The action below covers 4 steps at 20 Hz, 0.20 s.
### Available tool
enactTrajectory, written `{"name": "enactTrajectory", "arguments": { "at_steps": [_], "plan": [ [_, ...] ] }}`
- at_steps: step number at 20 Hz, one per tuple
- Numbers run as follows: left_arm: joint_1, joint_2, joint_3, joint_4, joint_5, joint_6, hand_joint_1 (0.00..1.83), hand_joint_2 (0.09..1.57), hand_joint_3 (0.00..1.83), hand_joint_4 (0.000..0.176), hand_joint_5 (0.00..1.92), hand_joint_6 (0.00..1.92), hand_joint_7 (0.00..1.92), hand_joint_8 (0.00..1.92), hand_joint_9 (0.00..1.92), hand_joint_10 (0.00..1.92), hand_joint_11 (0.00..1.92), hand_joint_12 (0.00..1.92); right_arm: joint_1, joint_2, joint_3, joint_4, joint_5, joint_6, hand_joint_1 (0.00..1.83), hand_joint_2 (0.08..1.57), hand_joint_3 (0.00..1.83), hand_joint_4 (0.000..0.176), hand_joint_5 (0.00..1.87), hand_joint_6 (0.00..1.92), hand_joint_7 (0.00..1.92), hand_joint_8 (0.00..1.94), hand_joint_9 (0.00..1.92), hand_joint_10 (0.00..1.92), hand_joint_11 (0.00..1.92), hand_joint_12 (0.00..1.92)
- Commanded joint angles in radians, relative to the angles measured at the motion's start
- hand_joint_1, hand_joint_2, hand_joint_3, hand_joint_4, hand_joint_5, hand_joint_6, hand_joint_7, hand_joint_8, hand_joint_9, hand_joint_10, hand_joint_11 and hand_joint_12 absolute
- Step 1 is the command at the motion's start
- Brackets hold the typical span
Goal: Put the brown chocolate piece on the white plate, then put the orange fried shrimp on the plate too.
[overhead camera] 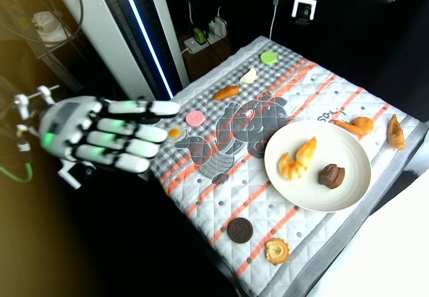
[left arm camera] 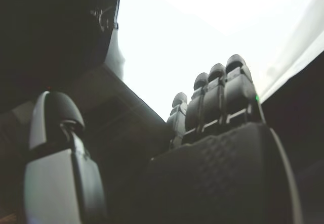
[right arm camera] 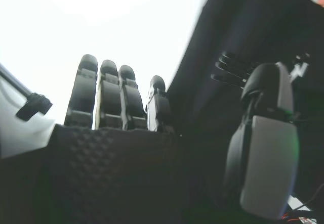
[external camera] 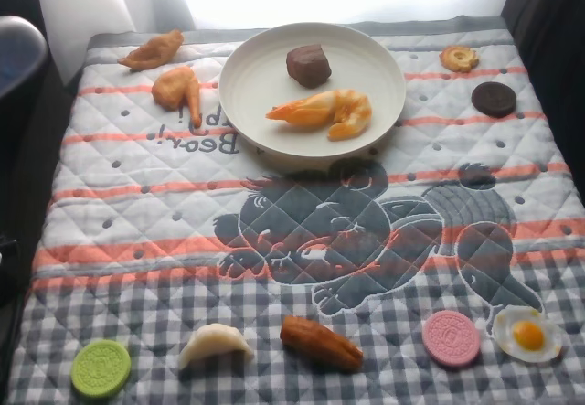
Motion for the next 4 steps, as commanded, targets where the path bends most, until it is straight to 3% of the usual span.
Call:
{"name": "enactTrajectory", "arguments": {
  "at_steps": [1,2,3,4],
  "plan": [
    [-0.001,-0.009,0.003,0.022,-0.15,-0.027,0.67,0.9,0.01,0.176,0.0,0.0,0.0,0.0,0.02,0.01,0.05,0.02,0.002,0.002,0.004,-0.008,0.122,0.008,0.61,0.99,0.01,0.175,0.0,0.0,0.0,0.0,0.0,0.0,0.0,0.0],
    [0.006,-0.015,0.003,0.021,-0.171,-0.031,0.69,0.91,0.01,0.165,0.0,0.0,0.01,0.0,0.04,0.01,0.07,0.04,0.002,0.003,0.003,-0.012,0.122,0.008,0.56,0.97,0.0,0.132,0.0,0.0,0.0,0.0,0.0,0.0,0.0,0.0],
    [0.017,-0.023,-0.001,0.008,-0.206,-0.031,0.74,0.92,0.0,0.157,0.0,0.0,0.05,0.01,0.07,0.0,0.01,0.26,0.003,0.006,0.0,-0.02,0.122,0.008,0.59,0.97,0.0,0.137,0.0,0.0,0.02,0.01,0.0,0.0,0.0,0.0],
    [0.029,-0.03,-0.006,-0.005,-0.226,-0.043,0.73,0.94,0.0,0.158,0.0,0.0,0.09,0.01,0.09,0.0,0.0,0.33,0.009,0.009,-0.004,-0.039,0.122,0.008,0.62,0.96,0.0,0.104,0.04,0.01,0.11,0.02,0.09,0.0,0.0,0.2]
  ]
}}
